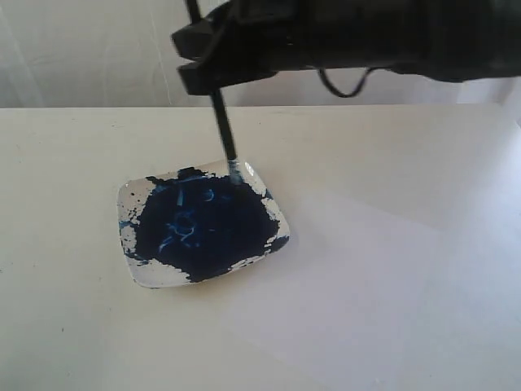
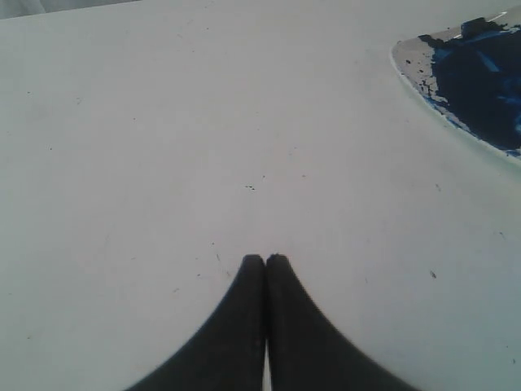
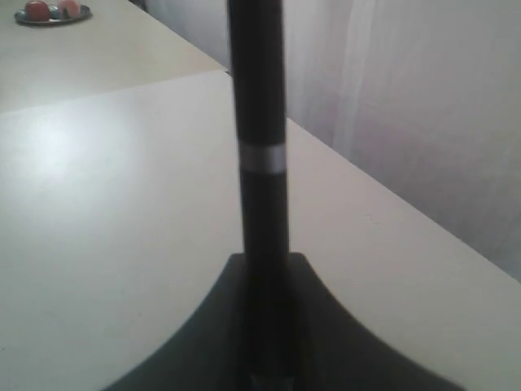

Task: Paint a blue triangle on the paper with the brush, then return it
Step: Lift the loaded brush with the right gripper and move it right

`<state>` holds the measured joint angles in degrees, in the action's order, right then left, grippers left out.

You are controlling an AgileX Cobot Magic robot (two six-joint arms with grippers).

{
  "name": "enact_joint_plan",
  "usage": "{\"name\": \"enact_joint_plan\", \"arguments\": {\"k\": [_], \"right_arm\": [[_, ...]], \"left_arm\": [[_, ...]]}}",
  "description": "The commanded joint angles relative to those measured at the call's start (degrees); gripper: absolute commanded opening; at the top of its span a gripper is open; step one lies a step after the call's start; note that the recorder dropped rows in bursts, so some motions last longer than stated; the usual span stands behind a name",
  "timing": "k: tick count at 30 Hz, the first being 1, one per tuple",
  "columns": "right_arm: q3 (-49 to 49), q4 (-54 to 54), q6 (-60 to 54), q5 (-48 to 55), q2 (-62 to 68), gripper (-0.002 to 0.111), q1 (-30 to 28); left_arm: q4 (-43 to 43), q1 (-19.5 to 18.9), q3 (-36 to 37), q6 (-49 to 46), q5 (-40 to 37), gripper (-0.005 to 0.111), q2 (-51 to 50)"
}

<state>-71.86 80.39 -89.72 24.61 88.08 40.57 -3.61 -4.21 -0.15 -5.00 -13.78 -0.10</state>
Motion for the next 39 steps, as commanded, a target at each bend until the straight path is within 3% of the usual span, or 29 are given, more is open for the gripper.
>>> {"name": "enact_joint_plan", "arguments": {"k": [1,9,11,14,21,25,34,39], "right_arm": [[9.44,0.94,-3.33,0.41,-9.78,0.005,-6.32],[23.84,10.6,-10.67,3.59,-23.06,0.005,-16.31],[28.11,18.14,-16.01,6.23,-26.28,0.005,-19.12],[32.67,19.55,-19.11,14.53,-27.55,0.005,-23.6],[32.93,19.55,-19.54,19.9,-25.84,0.0,-35.67],[30.01,19.55,-19.01,31.86,-17.21,0.0,-41.54],[25.64,19.55,-19.79,45.15,-7.98,0.0,-42.86],[25.64,19.55,-19.92,45.35,-7.97,0.0,-42.86]], "left_arm": [[-0.58,-0.22,0.15,-0.01,-0.38,0.0,0.1],[-0.58,-0.22,0.15,-0.01,-0.38,0.0,0.1],[-0.58,-0.22,0.15,-0.01,-0.38,0.0,0.1],[-0.58,-0.22,0.15,-0.01,-0.38,0.0,0.1],[-0.58,-0.22,0.15,-0.01,-0.38,0.0,0.1],[-0.58,-0.22,0.15,-0.01,-0.38,0.0,0.1],[-0.58,-0.22,0.15,-2.97,-0.38,0.0,0.1],[0.26,-0.22,0.15,-6.53,2.91,0.0,0.1]]}}
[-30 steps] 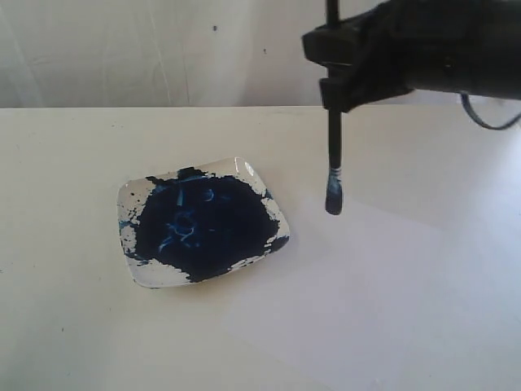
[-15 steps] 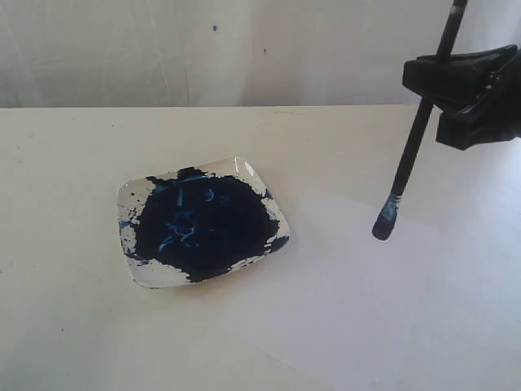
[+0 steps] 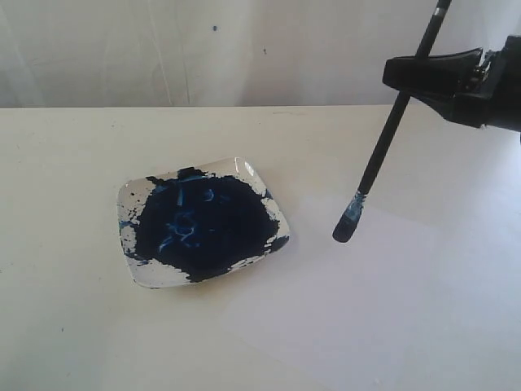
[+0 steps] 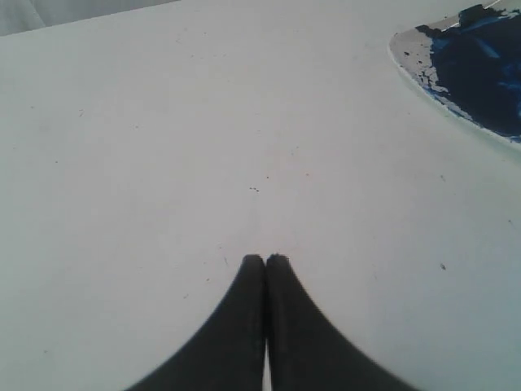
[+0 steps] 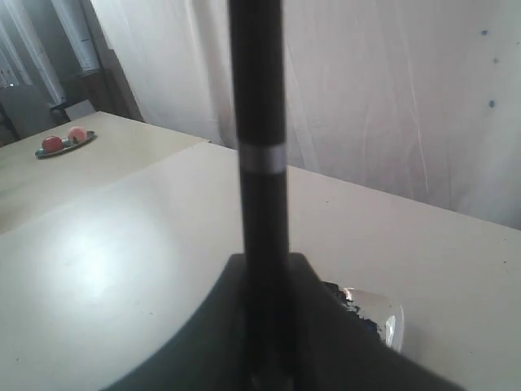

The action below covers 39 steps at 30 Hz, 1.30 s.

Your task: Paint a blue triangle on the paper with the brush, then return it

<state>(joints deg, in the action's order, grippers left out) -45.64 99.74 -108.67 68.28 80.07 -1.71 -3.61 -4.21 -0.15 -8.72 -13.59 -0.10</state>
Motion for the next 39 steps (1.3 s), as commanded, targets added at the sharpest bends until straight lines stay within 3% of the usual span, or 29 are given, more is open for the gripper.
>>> {"name": "enact_joint_plan", "arguments": {"k": [1,6,14,19,24,27,31,39], "right_arm": [[-0.59,0.21,-0.97,1.68,0.04,0.0,-0.58],[-0.59,0.21,-0.57,1.68,0.04,0.0,-0.58],[-0.59,0.21,-0.57,1.68,0.04,0.0,-0.58],[-0.59,0.21,-0.57,1.68,0.04,0.0,-0.58],[-0.59,0.21,-0.57,1.68,0.04,0.0,-0.58],[-0.59,0.21,-0.57,1.68,0.04,0.0,-0.58],[-0.59,0.21,-0.57,1.68,0.04,0.0,-0.58],[-0.59,0.21,-0.57,1.68,0.04,0.0,-0.58]], "left_arm": [[0.26,-0.22,0.15,-3.08,3.78,0.0,0.1],[0.26,-0.22,0.15,-3.08,6.15,0.0,0.1],[0.26,-0.22,0.15,-2.66,17.1,0.0,0.1],[-0.14,-0.22,0.15,5.38,25.52,0.0,0.1],[-0.14,-0.22,0.15,18.46,25.29,0.0,0.1],[-0.14,-0.22,0.15,27.05,21.13,0.0,0.1],[-0.14,-0.22,0.15,29.76,13.59,0.0,0.1],[-0.66,3.66,0.15,37.68,13.59,0.0,0.1]]}}
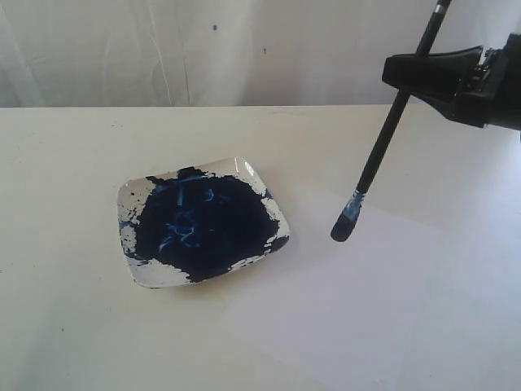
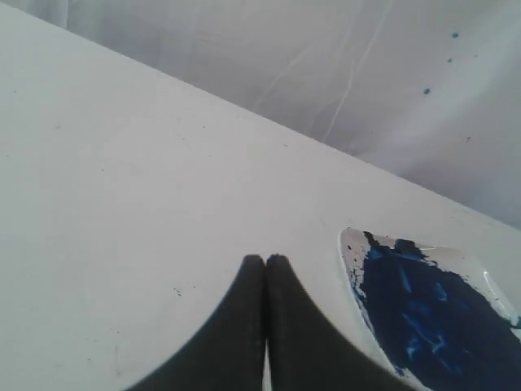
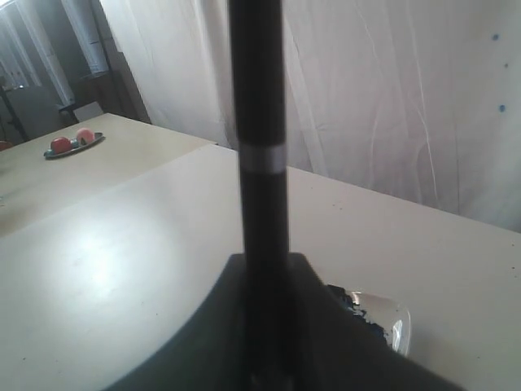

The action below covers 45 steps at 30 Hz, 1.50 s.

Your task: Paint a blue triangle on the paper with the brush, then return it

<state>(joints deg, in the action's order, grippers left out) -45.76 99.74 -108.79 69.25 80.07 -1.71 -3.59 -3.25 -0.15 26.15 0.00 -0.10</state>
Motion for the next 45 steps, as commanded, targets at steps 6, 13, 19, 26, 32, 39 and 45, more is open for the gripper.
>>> {"name": "enact_joint_plan", "arguments": {"k": [6,13,19,26,32,39,45], "right_arm": [[-0.46,0.21,-0.44,0.71,0.04,0.0,-0.58],[-0.46,0.21,-0.44,0.71,0.04,0.0,-0.58],[-0.46,0.21,-0.44,0.71,0.04,0.0,-0.58],[-0.46,-0.43,-0.44,0.71,0.04,0.0,-0.58],[-0.46,-5.38,-0.44,0.71,0.04,0.0,-0.58],[-0.46,-5.38,-0.44,-1.46,0.04,0.0,-0.58],[-0.46,-5.49,-0.44,-2.55,0.04,0.0,-0.58]], "left_arm": [[-2.26,11.12,-5.09,-3.7,-9.81,0.0,-4.75],[-1.87,17.68,-13.78,-20.0,-11.14,0.0,-22.19],[-2.27,17.68,-27.38,-33.8,-23.86,0.0,-38.55],[-36.8,17.68,-38.51,-82.19,-50.49,0.0,-56.93],[-61.5,18.34,-40.29,-103.95,-49.23,0.0,-68.46],[-52.39,29.93,-53.57,-100.34,-48.62,0.0,-83.97],[-53.01,36.74,-58.22,-103.97,-44.05,0.0,-92.39]]}}
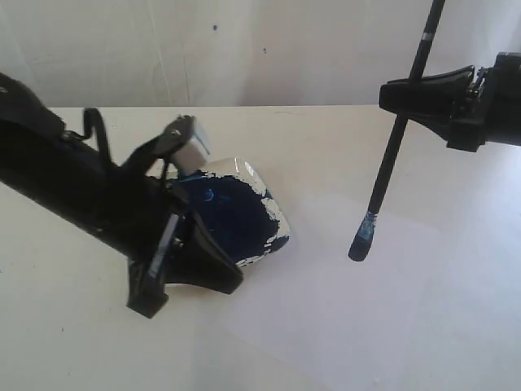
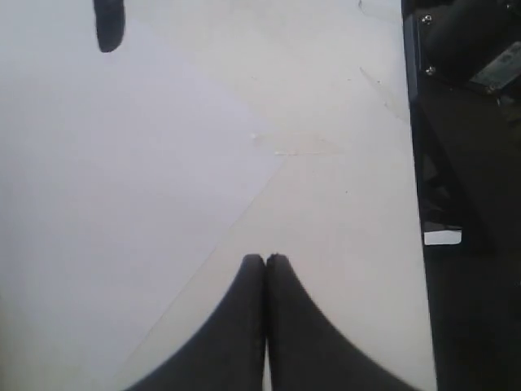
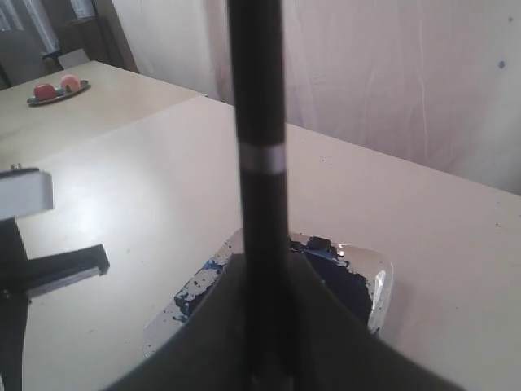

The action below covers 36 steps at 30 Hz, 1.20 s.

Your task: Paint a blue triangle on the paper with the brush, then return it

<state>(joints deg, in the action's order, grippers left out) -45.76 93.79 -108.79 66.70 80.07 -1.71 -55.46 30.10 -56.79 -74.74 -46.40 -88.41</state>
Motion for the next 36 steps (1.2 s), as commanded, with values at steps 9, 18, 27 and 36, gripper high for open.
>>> {"name": "enact_joint_plan", "arguments": {"k": [9,18,27,36], "right_arm": [[-0.2,0.46,-0.44,0.37,0.13,0.0,1.06],[-0.19,-1.35,-2.88,-1.1,0.77,0.0,5.1],[-0.19,0.48,-6.5,-2.57,3.93,0.0,5.66],[-0.19,6.15,-12.16,0.97,7.68,0.0,5.66]], "left_arm": [[-7.44,7.51,-1.58,-9.21,4.68,0.0,-10.08],[-7.02,7.85,-1.58,-13.35,9.26,0.0,-15.13],[-10.26,7.85,-1.58,-23.0,17.52,0.0,-18.08],[-12.69,7.85,-1.58,-23.53,20.09,0.0,-20.8]]}}
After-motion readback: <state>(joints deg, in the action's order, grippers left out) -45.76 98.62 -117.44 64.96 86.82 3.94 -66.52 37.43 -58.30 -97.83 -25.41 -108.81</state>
